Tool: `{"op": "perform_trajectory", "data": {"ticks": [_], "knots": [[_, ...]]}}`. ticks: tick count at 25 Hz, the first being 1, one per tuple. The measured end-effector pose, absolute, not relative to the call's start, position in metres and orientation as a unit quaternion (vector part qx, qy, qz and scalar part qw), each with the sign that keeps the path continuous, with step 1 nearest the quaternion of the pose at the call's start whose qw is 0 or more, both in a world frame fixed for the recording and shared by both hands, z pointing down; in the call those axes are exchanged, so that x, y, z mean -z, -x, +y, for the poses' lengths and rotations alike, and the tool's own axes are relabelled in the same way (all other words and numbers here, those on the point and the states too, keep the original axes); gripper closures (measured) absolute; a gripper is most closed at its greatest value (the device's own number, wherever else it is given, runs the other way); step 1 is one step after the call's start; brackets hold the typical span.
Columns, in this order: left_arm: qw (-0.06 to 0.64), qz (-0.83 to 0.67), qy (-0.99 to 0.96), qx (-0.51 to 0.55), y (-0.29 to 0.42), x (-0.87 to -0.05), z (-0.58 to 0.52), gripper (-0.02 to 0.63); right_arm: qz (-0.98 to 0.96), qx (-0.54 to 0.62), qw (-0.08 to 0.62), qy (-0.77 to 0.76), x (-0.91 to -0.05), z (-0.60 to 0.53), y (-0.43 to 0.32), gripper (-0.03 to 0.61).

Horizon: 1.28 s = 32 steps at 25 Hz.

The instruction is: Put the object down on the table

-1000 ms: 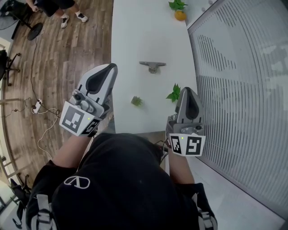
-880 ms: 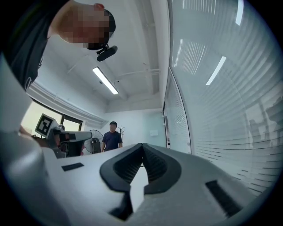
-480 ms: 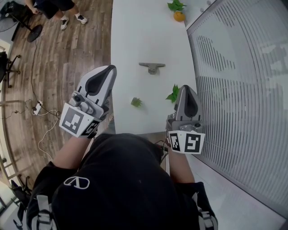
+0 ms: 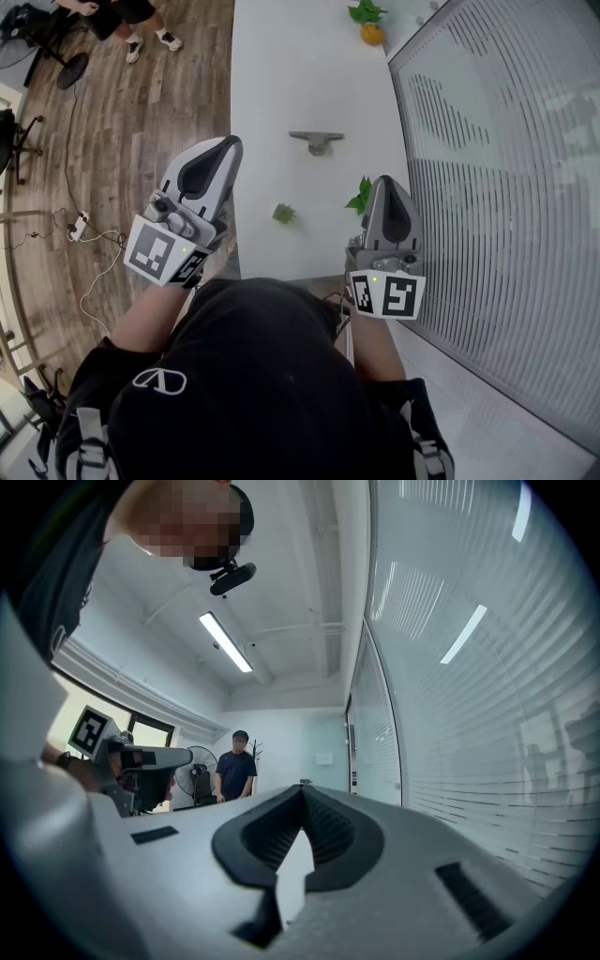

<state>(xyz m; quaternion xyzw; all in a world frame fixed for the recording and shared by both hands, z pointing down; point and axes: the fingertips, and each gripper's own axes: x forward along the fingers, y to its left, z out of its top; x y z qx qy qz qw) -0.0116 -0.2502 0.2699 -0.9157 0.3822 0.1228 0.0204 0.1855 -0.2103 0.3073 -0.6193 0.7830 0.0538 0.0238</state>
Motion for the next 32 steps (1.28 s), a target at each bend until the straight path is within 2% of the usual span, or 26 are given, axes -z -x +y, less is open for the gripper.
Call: {"op": "perform_trajectory", "data": {"ticks": [10, 14, 32], "knots": [[0.020, 0.379, 0.917, -0.123, 0.010, -0.268, -0.249, 0.609, 0.781, -0.052, 0.022, 0.622, -0.307, -0.210, -0.186, 0.574], [0.019, 0.379, 0.917, -0.122, 0.009, -0.271, -0.251, 0.609, 0.786, -0.050, 0.058, 0.613, -0.299, -0.208, -0.188, 0.557], [0.021, 0.377, 0.918, -0.123, 0.010, -0.270, -0.250, 0.609, 0.786, -0.056, 0.051, 0.614, -0.299, -0.207, -0.185, 0.566]]}}
